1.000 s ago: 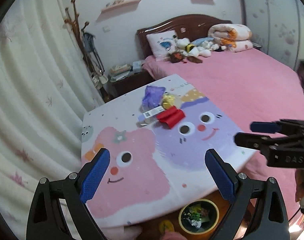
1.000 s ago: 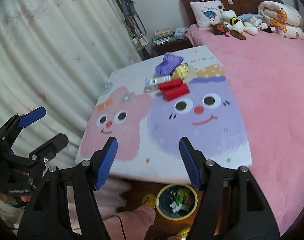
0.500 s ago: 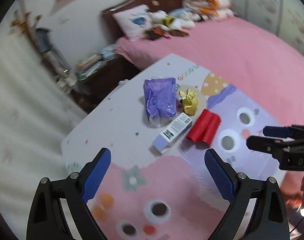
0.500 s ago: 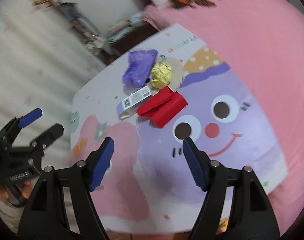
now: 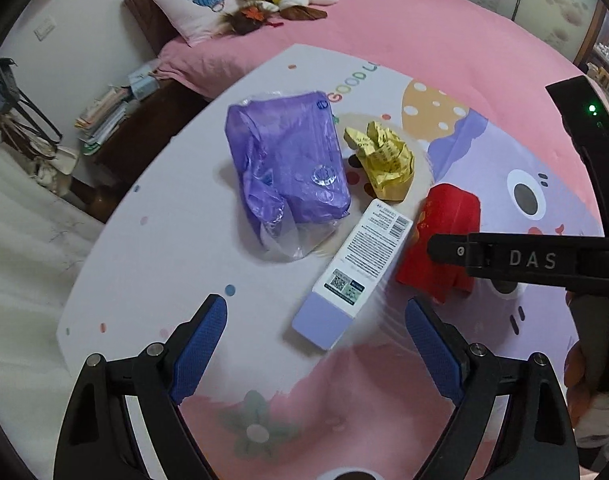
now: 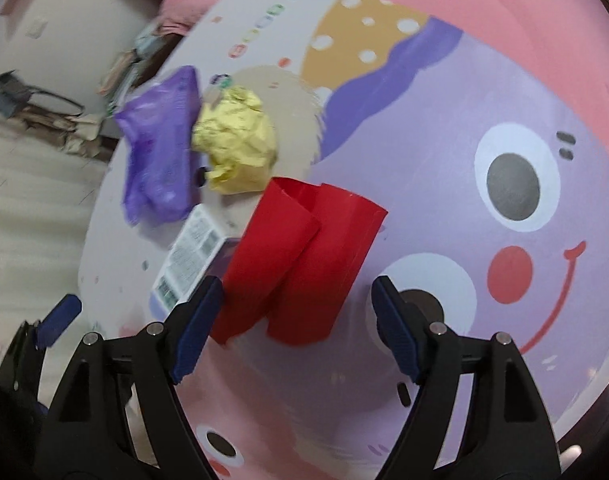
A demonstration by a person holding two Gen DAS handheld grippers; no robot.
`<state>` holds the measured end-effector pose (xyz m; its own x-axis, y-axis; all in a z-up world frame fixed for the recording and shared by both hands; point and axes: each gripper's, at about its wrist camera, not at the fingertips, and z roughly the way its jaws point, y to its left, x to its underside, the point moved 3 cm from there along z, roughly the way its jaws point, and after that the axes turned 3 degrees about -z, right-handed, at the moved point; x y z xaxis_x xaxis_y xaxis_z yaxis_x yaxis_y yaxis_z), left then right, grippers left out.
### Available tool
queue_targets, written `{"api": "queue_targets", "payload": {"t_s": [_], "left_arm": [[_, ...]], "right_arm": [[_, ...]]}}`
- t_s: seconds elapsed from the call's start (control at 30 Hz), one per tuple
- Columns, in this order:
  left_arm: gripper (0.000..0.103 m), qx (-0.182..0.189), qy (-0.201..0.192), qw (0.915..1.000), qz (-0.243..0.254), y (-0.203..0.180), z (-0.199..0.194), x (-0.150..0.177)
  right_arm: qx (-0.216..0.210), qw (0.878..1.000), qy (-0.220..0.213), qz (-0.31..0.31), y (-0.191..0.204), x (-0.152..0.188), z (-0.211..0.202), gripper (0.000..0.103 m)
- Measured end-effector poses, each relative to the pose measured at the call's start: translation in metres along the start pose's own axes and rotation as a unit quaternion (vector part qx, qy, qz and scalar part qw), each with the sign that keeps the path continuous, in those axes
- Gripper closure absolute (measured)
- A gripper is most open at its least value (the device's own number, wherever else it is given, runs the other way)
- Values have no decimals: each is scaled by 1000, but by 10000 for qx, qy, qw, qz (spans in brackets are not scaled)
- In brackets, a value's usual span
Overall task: Collect trash
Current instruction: 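Grasp the white-and-lavender box with the left tool while the right tool grasps the red paper cups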
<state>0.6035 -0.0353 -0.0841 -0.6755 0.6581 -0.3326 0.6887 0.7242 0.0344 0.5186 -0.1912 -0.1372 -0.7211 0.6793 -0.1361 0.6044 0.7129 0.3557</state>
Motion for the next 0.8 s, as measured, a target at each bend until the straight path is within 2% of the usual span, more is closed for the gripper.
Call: {"api": "queue_targets", "payload": {"t_s": [0.07, 0.13, 0.2, 0.23, 0.3, 0.47, 0.53, 0.67, 0.73, 0.8], "left_arm": [[11, 86, 26, 10000, 20, -1, 2, -1], [11, 148, 80, 9998, 50, -2, 10, -3], [11, 207, 134, 9997, 79, -3, 18, -5], [11, 246, 164, 9995, 95, -4, 22, -6], [11, 325, 208, 9992, 113, -7, 30, -8], [14, 466, 318, 9982, 181, -16, 47, -14], [25, 524, 390, 9977, 190, -21, 53, -16], [40, 489, 589, 9969, 165, -29, 66, -17], [59, 496, 649, 9966, 135, -32, 70, -17], [66, 554, 653, 9963, 71, -33, 69, -15]], "right_arm": [[3, 10000, -18, 1, 2, 1, 6, 28], [7, 10000, -39, -76, 6, 1, 9, 34], [17, 9999, -58, -162, 10, 2, 12, 51], [-54, 9999, -28, -154, 11, 3, 14, 54], [-132, 9998, 7, -139, 11, 4, 15, 69], [-310, 9994, -29, -160, 6, 5, 10, 77], [-345, 9992, -61, -196, 4, 6, 4, 78], [-334, 9991, -87, -238, -3, 8, -7, 81], [-336, 9990, -110, -257, -7, 11, -12, 81], [-345, 9989, -128, -293, -11, 14, -17, 81]]}}
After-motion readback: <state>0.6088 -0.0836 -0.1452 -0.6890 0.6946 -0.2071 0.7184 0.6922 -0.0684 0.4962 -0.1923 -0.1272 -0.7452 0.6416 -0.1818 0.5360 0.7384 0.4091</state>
